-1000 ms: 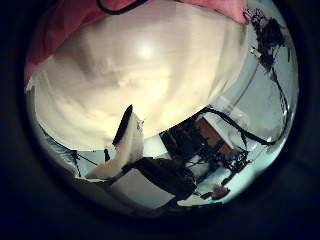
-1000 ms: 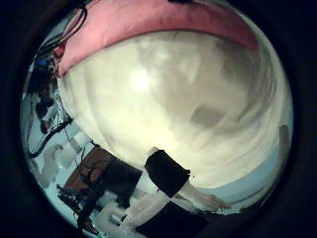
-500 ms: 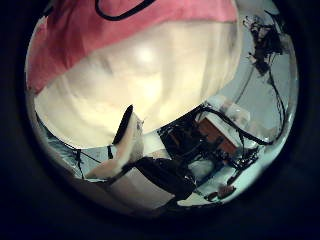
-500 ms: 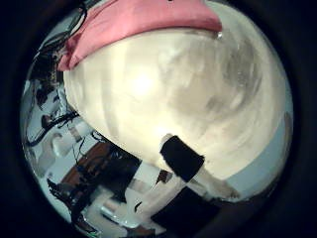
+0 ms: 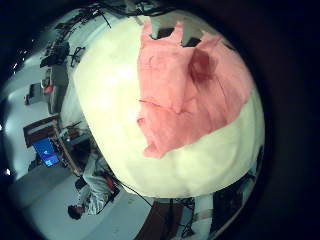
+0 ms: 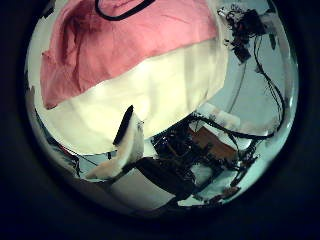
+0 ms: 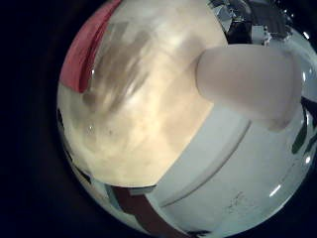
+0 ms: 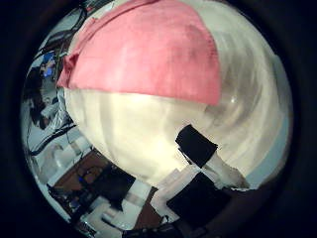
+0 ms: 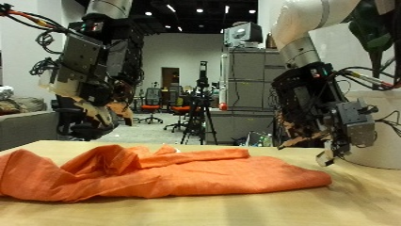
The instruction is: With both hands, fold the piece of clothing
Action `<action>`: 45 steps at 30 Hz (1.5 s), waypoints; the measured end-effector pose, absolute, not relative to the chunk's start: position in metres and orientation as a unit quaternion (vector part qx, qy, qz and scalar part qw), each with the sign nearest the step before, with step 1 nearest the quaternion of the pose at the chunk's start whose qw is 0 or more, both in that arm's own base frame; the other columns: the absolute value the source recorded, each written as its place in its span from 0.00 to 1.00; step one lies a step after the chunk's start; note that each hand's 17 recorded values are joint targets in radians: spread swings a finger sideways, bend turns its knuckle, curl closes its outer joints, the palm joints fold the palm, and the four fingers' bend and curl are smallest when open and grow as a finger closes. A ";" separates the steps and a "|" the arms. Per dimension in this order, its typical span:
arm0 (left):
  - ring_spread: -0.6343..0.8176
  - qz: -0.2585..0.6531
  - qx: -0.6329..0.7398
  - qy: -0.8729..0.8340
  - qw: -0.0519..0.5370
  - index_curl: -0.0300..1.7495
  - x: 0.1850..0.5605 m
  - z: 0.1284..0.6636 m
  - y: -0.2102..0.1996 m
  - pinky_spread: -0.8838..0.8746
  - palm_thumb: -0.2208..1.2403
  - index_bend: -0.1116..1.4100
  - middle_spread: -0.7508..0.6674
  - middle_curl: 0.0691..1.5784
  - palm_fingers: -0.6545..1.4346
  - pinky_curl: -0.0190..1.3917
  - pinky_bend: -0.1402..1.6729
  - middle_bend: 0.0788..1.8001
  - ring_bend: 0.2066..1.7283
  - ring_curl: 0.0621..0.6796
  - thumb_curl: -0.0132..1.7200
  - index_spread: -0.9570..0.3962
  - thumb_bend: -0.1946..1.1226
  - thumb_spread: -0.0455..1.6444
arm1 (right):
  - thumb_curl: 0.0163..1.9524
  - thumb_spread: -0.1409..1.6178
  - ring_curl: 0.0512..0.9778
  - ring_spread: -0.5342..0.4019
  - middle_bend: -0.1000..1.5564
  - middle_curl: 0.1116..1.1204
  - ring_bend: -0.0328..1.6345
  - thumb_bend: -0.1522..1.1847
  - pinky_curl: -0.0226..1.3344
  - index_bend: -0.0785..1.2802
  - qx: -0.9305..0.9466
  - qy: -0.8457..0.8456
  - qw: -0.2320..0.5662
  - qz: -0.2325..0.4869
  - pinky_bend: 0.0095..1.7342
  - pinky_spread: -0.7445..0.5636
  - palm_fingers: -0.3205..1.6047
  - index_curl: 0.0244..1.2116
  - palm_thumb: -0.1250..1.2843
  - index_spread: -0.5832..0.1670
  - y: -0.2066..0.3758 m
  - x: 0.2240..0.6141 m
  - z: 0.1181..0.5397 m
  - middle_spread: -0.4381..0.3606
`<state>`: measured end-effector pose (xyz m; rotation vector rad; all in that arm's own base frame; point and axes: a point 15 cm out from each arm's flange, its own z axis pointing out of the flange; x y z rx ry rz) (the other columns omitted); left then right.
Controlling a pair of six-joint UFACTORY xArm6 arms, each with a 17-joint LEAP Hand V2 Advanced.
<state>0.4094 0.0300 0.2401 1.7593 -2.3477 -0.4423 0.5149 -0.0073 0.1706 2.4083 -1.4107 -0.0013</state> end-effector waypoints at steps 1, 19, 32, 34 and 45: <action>0.78 -0.148 0.592 -0.787 0.087 0.19 0.409 0.240 0.031 0.77 0.47 0.18 0.71 0.14 0.31 0.24 0.24 0.06 0.14 0.30 0.20 0.79 0.13 0.71 | 0.18 0.72 0.19 0.74 0.18 0.23 0.16 0.10 0.24 0.17 0.850 -0.496 0.176 -0.002 0.13 0.76 0.26 0.23 0.50 0.35 -0.006 0.518 0.167 0.51; 0.78 -0.148 0.595 -0.785 0.088 0.19 0.409 0.242 0.038 0.77 0.48 0.18 0.71 0.14 0.31 0.24 0.24 0.06 0.14 0.29 0.20 0.79 0.13 0.71 | 0.18 0.67 0.22 0.68 0.19 0.24 0.19 0.10 0.24 0.17 0.858 -0.464 0.217 -0.032 0.13 0.74 0.31 0.22 0.52 0.37 0.017 0.514 0.125 0.52; 0.78 -0.140 0.599 -0.785 0.079 0.19 0.408 0.253 0.039 0.77 0.49 0.18 0.71 0.14 0.31 0.24 0.24 0.06 0.14 0.29 0.20 0.79 0.13 0.70 | 0.21 0.64 0.29 0.31 0.35 0.33 0.40 0.11 0.23 0.21 0.858 -0.466 0.212 -0.025 0.19 0.38 0.74 0.25 0.66 0.31 0.018 0.516 0.132 0.38; 0.78 -0.140 0.599 -0.785 0.079 0.19 0.407 0.253 0.039 0.77 0.49 0.18 0.71 0.14 0.31 0.24 0.24 0.06 0.15 0.29 0.20 0.79 0.13 0.70 | 0.22 0.64 0.33 0.26 0.37 0.36 0.43 0.11 0.25 0.25 0.859 -0.467 0.211 -0.022 0.25 0.28 0.82 0.29 0.67 0.29 0.018 0.517 0.136 0.34; 0.78 -0.135 0.602 -0.784 0.072 0.19 0.407 0.261 0.042 0.77 0.49 0.18 0.71 0.14 0.31 0.24 0.24 0.06 0.14 0.28 0.20 0.79 0.13 0.71 | 0.26 0.63 0.54 0.30 0.69 0.57 0.70 0.14 0.41 0.71 0.857 -0.478 0.193 -0.001 0.55 0.21 0.89 0.53 0.84 0.37 0.010 0.521 0.168 0.34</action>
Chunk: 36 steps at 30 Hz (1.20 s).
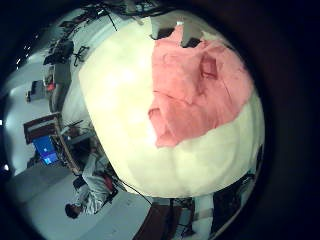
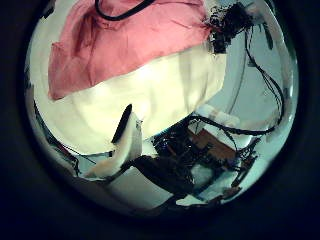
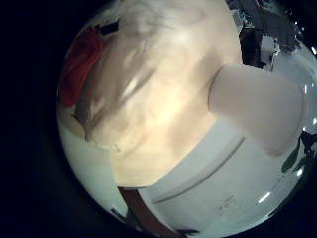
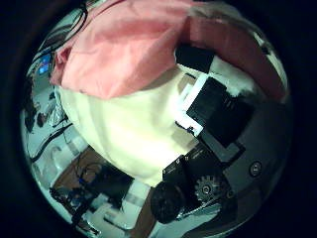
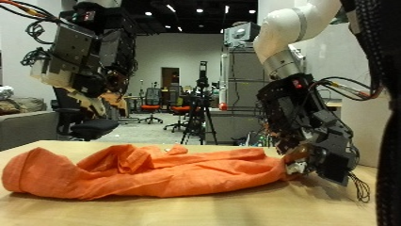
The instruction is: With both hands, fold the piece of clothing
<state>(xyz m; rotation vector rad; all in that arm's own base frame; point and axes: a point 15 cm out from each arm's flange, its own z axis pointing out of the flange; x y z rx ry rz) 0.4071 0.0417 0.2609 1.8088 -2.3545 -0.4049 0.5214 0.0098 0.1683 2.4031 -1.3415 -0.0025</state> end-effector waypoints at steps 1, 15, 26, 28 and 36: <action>0.78 -0.134 0.602 -0.784 0.072 0.19 0.407 0.262 0.042 0.77 0.49 0.18 0.71 0.14 0.31 0.24 0.24 0.06 0.15 0.28 0.20 0.79 0.13 0.71 | 0.26 0.63 0.55 0.30 0.71 0.59 0.72 0.15 0.43 0.74 0.858 -0.478 0.191 0.001 0.57 0.22 0.88 0.55 0.85 0.38 0.008 0.521 0.172 0.34; 0.78 -0.132 0.616 -0.773 0.078 0.19 0.396 0.262 0.071 0.77 0.49 0.18 0.70 0.14 0.31 0.24 0.24 0.06 0.15 0.28 0.20 0.79 0.13 0.71 | 0.34 0.65 0.65 0.35 0.81 0.69 0.83 0.15 0.53 0.88 0.846 -0.510 0.139 0.069 0.70 0.33 0.77 0.63 0.91 0.46 -0.015 0.496 0.296 0.37; 0.78 -0.142 0.626 -0.760 0.105 0.19 0.373 0.226 0.090 0.77 0.49 0.18 0.70 0.15 0.31 0.24 0.24 0.06 0.15 0.27 0.20 0.79 0.13 0.71 | 0.38 0.66 0.66 0.35 0.82 0.71 0.84 0.12 0.54 0.90 0.874 -0.458 0.069 0.149 0.71 0.34 0.75 0.63 0.91 0.48 0.060 0.499 0.368 0.38; 0.78 -0.142 0.628 -0.757 0.107 0.19 0.372 0.222 0.093 0.77 0.49 0.19 0.70 0.15 0.31 0.24 0.24 0.06 0.15 0.27 0.20 0.79 0.13 0.71 | 0.38 0.66 0.67 0.35 0.82 0.72 0.84 0.12 0.55 0.90 0.884 -0.438 0.064 0.153 0.71 0.34 0.75 0.63 0.91 0.48 0.085 0.497 0.370 0.38; 0.78 -0.128 0.634 -0.755 0.111 0.19 0.370 0.222 0.105 0.77 0.49 0.18 0.70 0.15 0.31 0.24 0.24 0.06 0.16 0.27 0.20 0.79 0.13 0.71 | 0.40 0.66 0.67 0.35 0.82 0.73 0.83 0.11 0.55 0.90 0.907 -0.353 0.081 0.215 0.71 0.34 0.75 0.63 0.89 0.49 0.168 0.505 0.377 0.38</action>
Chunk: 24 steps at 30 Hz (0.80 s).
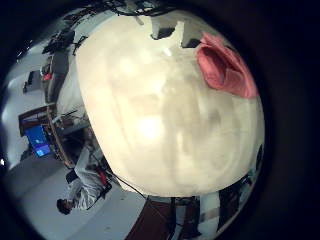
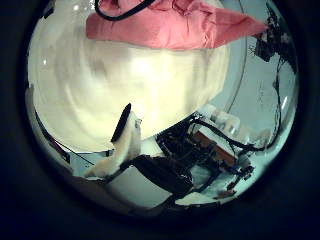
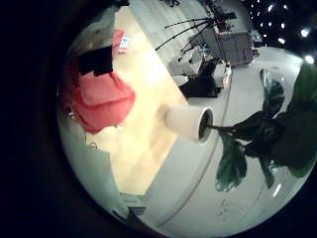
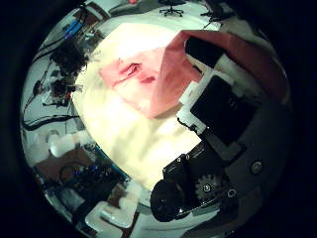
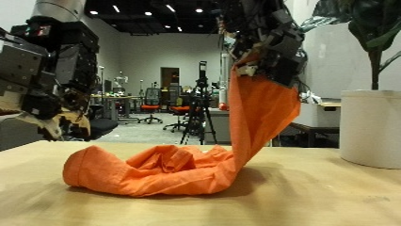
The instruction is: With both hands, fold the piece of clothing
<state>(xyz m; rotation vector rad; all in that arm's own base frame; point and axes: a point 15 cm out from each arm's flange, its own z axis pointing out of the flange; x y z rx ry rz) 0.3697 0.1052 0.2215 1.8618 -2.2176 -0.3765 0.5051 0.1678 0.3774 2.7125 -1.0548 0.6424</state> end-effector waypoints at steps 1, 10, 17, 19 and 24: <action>0.78 -0.126 0.635 -0.754 0.111 0.19 0.369 0.222 0.107 0.77 0.49 0.18 0.70 0.15 0.31 0.24 0.24 0.06 0.16 0.27 0.20 0.79 0.13 0.71 | 0.40 0.66 0.67 0.35 0.82 0.73 0.83 0.11 0.55 0.90 0.909 -0.341 0.081 0.224 0.71 0.34 0.75 0.63 0.89 0.49 0.179 0.506 0.379 0.38; 0.78 -0.111 0.647 -0.745 0.116 0.19 0.353 0.221 0.128 0.77 0.49 0.18 0.70 0.15 0.31 0.24 0.24 0.06 0.16 0.27 0.19 0.79 0.13 0.71 | 0.42 0.66 0.67 0.34 0.81 0.73 0.83 0.11 0.55 0.90 0.935 -0.234 0.044 0.264 0.71 0.34 0.75 0.63 0.89 0.49 0.303 0.502 0.370 0.38; 0.78 -0.101 0.667 -0.729 0.118 0.19 0.340 0.219 0.152 0.77 0.48 0.18 0.69 0.15 0.31 0.24 0.24 0.06 0.16 0.27 0.19 0.79 0.13 0.72 | 0.42 0.67 0.67 0.34 0.81 0.73 0.83 0.10 0.54 0.89 0.948 -0.170 0.014 0.269 0.70 0.33 0.75 0.64 0.84 0.48 0.387 0.492 0.343 0.38; 0.78 -0.096 0.675 -0.722 0.119 0.19 0.336 0.220 0.161 0.77 0.47 0.18 0.69 0.15 0.31 0.24 0.24 0.06 0.16 0.27 0.19 0.79 0.13 0.72 | 0.42 0.68 0.67 0.34 0.81 0.73 0.83 0.11 0.54 0.89 0.950 -0.162 0.004 0.268 0.70 0.33 0.75 0.64 0.83 0.48 0.403 0.496 0.333 0.38; 0.78 -0.076 0.687 -0.712 0.119 0.19 0.329 0.224 0.175 0.77 0.47 0.18 0.69 0.15 0.32 0.24 0.24 0.06 0.16 0.27 0.19 0.79 0.13 0.72 | 0.41 0.70 0.67 0.35 0.80 0.74 0.83 0.11 0.53 0.89 0.957 -0.162 0.002 0.240 0.70 0.32 0.75 0.64 0.82 0.48 0.421 0.496 0.295 0.37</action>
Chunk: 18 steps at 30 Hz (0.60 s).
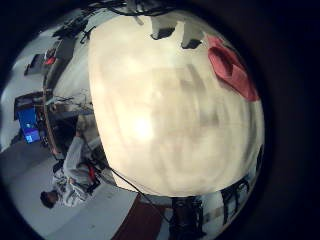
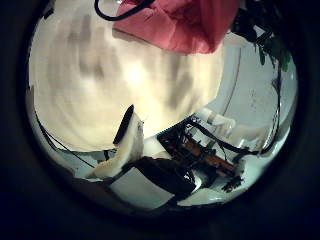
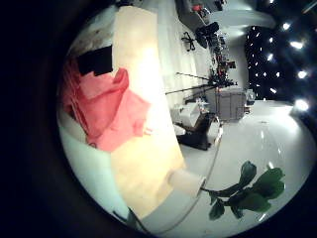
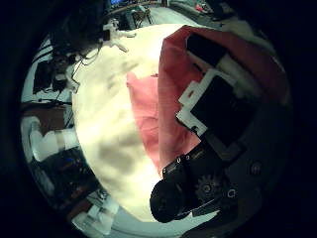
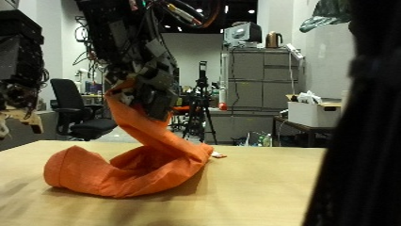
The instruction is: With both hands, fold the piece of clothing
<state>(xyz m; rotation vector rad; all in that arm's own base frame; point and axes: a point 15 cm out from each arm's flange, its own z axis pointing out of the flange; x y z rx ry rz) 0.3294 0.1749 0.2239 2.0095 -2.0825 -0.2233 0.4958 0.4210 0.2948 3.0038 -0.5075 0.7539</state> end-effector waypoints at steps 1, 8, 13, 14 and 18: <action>0.78 -0.075 0.689 -0.711 0.119 0.19 0.328 0.224 0.178 0.77 0.47 0.18 0.69 0.16 0.32 0.24 0.24 0.06 0.16 0.27 0.19 0.79 0.13 0.72 | 0.41 0.70 0.66 0.35 0.80 0.74 0.82 0.11 0.53 0.89 0.959 -0.164 0.002 0.233 0.70 0.32 0.75 0.64 0.81 0.48 0.423 0.495 0.287 0.37; 0.77 -0.070 0.694 -0.707 0.118 0.19 0.319 0.229 0.188 0.76 0.47 0.18 0.69 0.16 0.32 0.24 0.24 0.06 0.16 0.27 0.19 0.79 0.13 0.72 | 0.38 0.73 0.63 0.34 0.77 0.71 0.81 0.09 0.50 0.85 0.964 -0.189 -0.033 0.182 0.66 0.28 0.78 0.62 0.71 0.47 0.441 0.495 0.251 0.37; 0.77 -0.070 0.694 -0.707 0.118 0.19 0.319 0.229 0.189 0.76 0.47 0.18 0.69 0.16 0.32 0.24 0.24 0.06 0.16 0.27 0.19 0.79 0.13 0.72 | 0.33 0.77 0.57 0.28 0.70 0.63 0.75 0.10 0.46 0.62 0.964 -0.218 -0.052 0.139 0.64 0.15 0.61 0.56 0.69 0.37 0.440 0.494 0.238 0.33; 0.77 -0.070 0.694 -0.707 0.118 0.19 0.319 0.229 0.188 0.76 0.47 0.18 0.69 0.16 0.32 0.24 0.24 0.06 0.16 0.27 0.19 0.79 0.13 0.72 | 0.33 0.78 0.55 0.27 0.68 0.61 0.74 0.10 0.45 0.54 0.964 -0.223 -0.055 0.135 0.65 0.14 0.55 0.54 0.69 0.35 0.440 0.494 0.238 0.32; 0.77 -0.071 0.693 -0.708 0.120 0.19 0.318 0.228 0.187 0.76 0.47 0.18 0.69 0.16 0.32 0.24 0.24 0.06 0.16 0.27 0.19 0.79 0.14 0.72 | 0.30 0.80 0.51 0.24 0.54 0.54 0.71 0.11 0.45 0.34 0.959 -0.245 -0.074 0.119 0.67 0.15 0.34 0.46 0.68 0.28 0.434 0.498 0.248 0.28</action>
